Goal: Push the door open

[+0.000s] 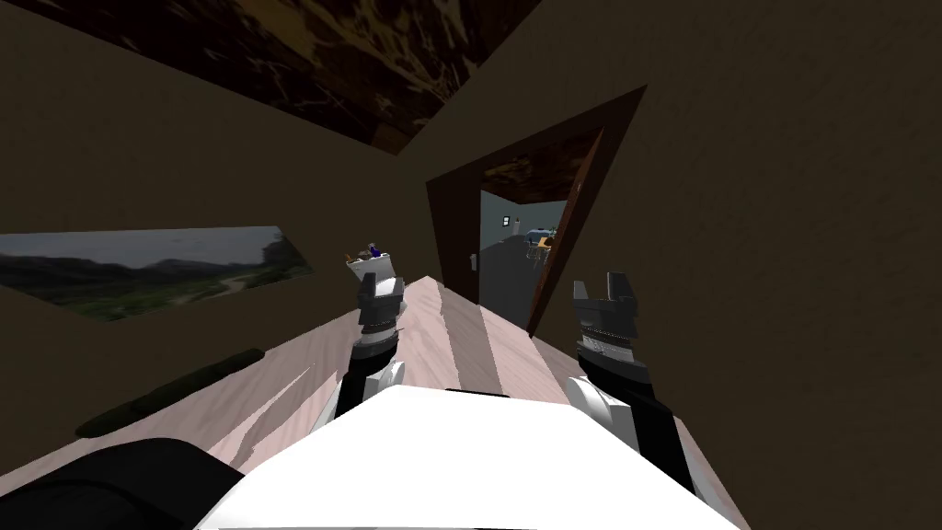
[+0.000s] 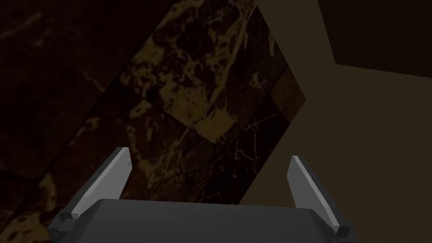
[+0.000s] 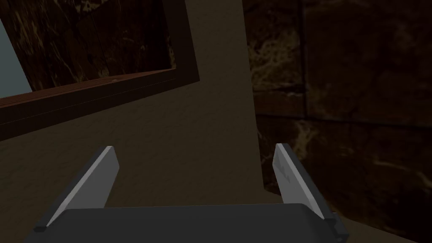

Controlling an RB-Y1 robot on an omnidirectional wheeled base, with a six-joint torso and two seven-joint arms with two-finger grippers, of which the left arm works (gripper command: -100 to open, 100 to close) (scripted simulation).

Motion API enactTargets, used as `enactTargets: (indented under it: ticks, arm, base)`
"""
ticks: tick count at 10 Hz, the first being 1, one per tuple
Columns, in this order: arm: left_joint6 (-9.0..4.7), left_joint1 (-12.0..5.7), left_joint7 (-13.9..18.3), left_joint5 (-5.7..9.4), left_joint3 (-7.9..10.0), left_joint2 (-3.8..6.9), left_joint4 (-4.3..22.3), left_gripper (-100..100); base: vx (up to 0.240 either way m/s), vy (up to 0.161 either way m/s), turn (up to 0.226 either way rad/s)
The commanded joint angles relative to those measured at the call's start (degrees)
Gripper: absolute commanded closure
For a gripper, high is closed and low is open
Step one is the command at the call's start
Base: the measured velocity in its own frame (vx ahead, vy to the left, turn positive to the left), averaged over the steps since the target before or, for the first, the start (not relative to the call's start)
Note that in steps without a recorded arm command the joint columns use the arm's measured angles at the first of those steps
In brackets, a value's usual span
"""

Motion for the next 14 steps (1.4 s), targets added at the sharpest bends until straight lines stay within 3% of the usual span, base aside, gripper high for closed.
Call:
enactTargets:
  ticks: [1,3,7,14]
  arm:
    - [0.27,-1.29,0.13,0.12,-0.1,0.71,2.17,-100]
    - [0.5,-2.43,0.24,0.23,-0.2,1.26,4.09,-100]
    - [1.27,-6.18,0.62,0.6,-0.5,2.74,10.39,-100]
    - [2.32,-11.29,1.13,1.09,-0.91,4.23,18.99,-100]
  base:
    - [0.06,0.016,-0.073]
    - [0.101,0.038,-0.064]
    - [0.115,0.057,-0.075]
    - [0.093,0.042,-0.061]
